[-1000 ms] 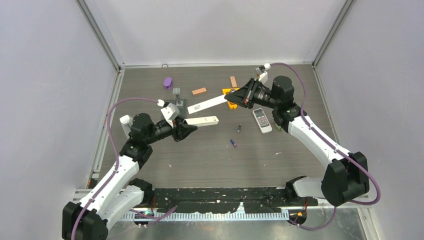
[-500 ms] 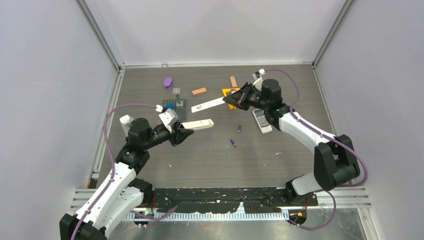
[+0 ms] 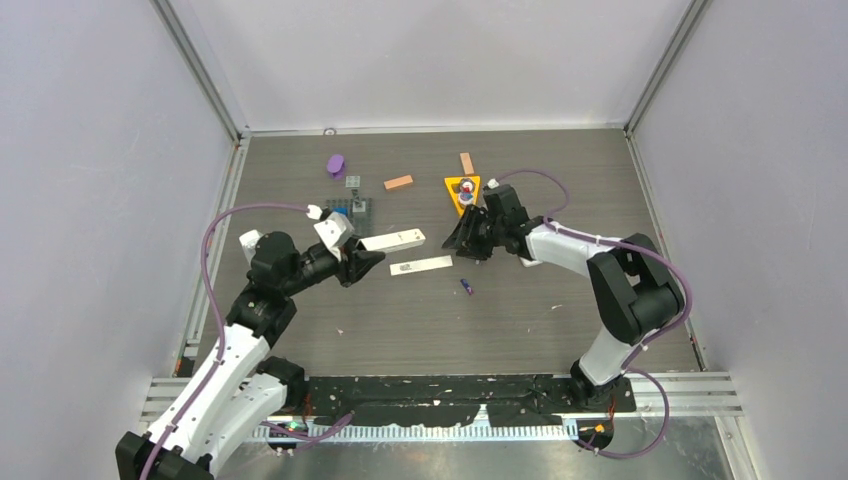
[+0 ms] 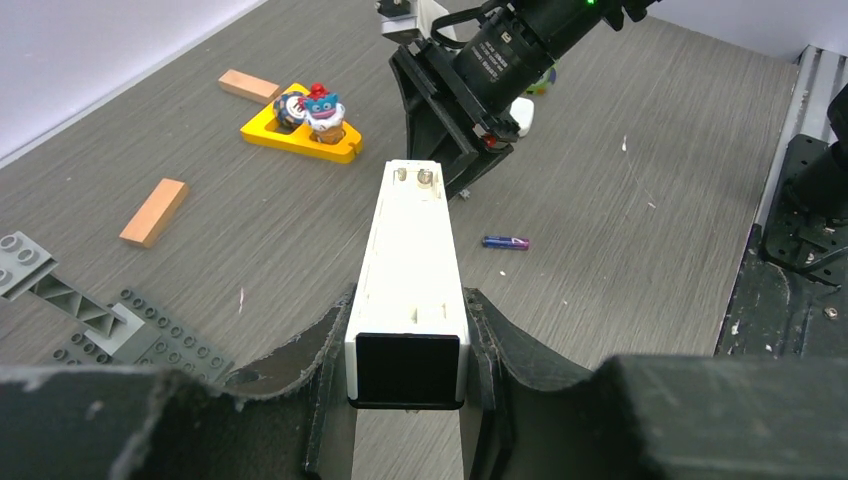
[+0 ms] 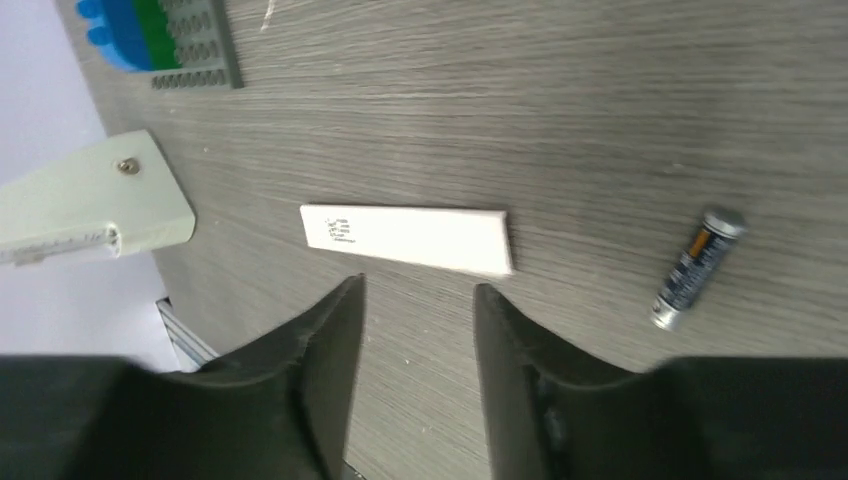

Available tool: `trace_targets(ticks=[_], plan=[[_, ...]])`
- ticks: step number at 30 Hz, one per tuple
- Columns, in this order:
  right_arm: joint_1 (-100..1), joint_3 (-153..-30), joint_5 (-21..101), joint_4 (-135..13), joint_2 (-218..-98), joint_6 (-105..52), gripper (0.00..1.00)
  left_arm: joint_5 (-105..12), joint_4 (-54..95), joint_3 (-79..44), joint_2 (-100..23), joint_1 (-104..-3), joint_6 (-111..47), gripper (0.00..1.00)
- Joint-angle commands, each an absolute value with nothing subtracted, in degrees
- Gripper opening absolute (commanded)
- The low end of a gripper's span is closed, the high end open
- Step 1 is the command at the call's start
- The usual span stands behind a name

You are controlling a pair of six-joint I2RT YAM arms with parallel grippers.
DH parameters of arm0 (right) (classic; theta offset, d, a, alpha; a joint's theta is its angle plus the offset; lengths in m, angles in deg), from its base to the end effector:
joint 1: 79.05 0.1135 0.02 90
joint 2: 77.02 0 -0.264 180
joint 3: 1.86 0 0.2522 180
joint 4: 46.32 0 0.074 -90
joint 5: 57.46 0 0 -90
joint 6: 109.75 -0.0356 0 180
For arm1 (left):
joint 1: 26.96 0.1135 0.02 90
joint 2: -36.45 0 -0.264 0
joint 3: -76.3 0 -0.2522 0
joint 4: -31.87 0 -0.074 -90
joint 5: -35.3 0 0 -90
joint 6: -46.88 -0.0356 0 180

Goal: Load the batteries into the remote control
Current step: Place the battery cover at the center of the board, then adjust the remote control.

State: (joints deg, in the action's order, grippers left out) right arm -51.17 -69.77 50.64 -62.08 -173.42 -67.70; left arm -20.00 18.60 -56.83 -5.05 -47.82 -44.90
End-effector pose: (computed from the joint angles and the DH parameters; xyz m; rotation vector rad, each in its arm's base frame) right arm 0.3027 0.1727 0.1803 0.2729 2.5157 0.9718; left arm 0.1569 -0.0815 0.2978 0.7788 1.5594 -0.7610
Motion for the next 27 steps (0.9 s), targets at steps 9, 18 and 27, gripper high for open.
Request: trace_targets(ticks=[9,18,27], plan=[[-53.92,-74.73,66.20,-63.27,-160.00,-57.66,0.79,-8.03,15.20,-45.83,-6.69,-47.61,-47.39,0.00],[-55.49,-77.21,85.05,-45.05,-151.65,-62.85,0.84,7.52,21.23,-44.09,-8.67,-47.61,-43.47,0.00],[-51.47,-78.48,104.78,-37.91,-151.74,-62.65,0.89,14.38,24.18,-43.52,-7.57,-47.61,-44.48,0.00]])
